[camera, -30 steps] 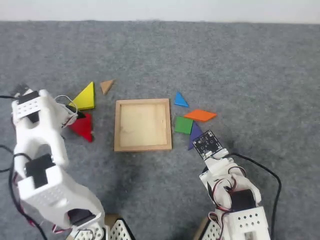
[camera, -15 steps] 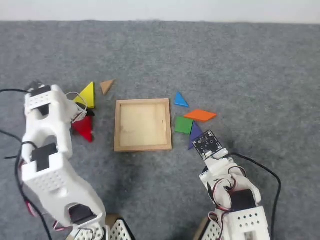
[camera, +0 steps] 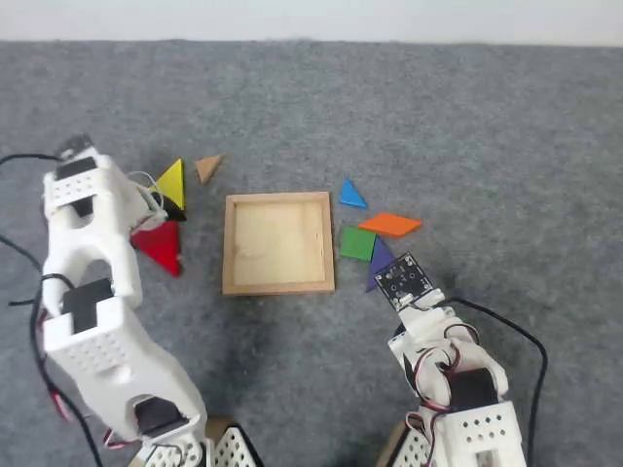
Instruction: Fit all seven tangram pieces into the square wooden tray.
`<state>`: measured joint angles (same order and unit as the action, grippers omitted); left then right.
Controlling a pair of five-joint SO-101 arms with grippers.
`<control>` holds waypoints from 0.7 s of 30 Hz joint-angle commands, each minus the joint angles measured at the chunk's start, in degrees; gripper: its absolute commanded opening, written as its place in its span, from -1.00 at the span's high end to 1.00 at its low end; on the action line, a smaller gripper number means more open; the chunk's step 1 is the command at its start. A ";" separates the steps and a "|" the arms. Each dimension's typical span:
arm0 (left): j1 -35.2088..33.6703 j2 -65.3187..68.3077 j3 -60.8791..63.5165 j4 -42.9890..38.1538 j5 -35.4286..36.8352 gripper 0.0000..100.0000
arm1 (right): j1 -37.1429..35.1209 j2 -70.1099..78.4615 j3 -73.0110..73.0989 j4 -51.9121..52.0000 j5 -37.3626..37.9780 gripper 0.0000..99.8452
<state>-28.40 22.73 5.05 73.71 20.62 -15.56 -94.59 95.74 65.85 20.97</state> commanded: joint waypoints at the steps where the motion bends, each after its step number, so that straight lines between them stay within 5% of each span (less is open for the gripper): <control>1: 1.05 -3.34 -8.40 0.18 -8.18 0.33 | 0.57 0.40 0.18 0.13 -0.26 0.99; 8: 5.10 -3.34 -16.92 -0.26 -31.74 0.33 | 0.57 0.40 0.18 0.13 -0.26 0.99; 21: 6.15 3.69 -17.54 -5.01 -53.80 0.33 | 0.57 0.40 0.18 0.13 -0.26 0.99</control>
<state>-22.51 24.22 -9.63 70.46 -27.65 -15.56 -94.59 95.74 65.85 20.97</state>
